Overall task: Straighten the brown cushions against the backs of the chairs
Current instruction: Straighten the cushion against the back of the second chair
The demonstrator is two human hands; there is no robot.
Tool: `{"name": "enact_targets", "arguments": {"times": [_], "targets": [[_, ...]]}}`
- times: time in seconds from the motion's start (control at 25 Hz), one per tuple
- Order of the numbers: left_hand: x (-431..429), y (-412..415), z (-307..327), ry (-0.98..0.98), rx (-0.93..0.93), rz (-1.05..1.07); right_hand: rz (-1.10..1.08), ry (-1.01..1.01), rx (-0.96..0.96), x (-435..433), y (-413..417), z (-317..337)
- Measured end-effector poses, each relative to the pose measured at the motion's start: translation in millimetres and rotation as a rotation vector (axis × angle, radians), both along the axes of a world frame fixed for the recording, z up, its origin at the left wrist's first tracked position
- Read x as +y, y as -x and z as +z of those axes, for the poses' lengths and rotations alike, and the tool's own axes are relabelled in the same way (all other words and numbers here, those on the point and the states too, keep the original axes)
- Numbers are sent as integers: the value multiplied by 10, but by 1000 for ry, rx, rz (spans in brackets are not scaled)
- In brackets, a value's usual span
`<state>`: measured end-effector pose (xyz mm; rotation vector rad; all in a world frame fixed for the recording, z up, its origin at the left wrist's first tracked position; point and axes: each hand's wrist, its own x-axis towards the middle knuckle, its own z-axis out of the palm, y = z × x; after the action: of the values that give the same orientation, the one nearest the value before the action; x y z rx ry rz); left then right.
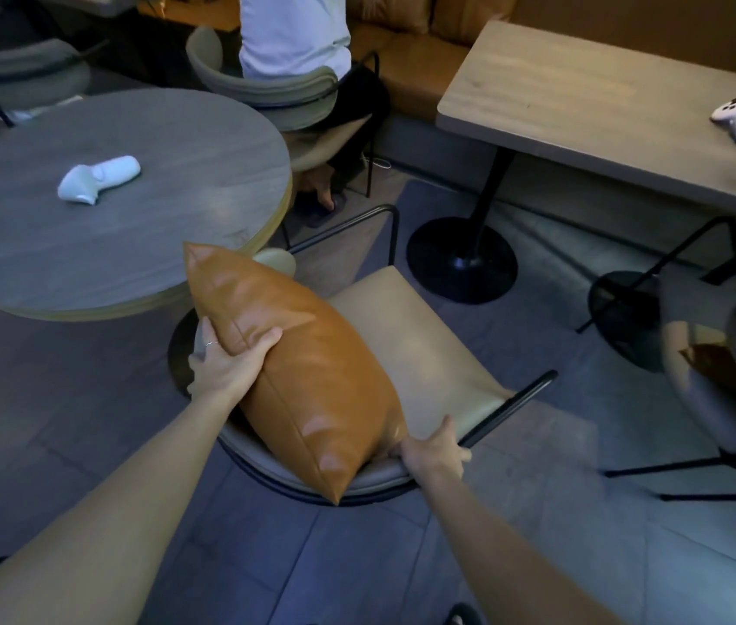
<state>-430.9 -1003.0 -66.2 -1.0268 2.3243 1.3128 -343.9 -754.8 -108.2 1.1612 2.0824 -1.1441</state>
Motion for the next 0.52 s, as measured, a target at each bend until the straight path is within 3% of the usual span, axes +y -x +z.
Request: {"name": "enact_targets", "arguments": {"times": [0.52], "targets": [[767,161,19,17,-13,4,69,22,114,940,332,97]]}}
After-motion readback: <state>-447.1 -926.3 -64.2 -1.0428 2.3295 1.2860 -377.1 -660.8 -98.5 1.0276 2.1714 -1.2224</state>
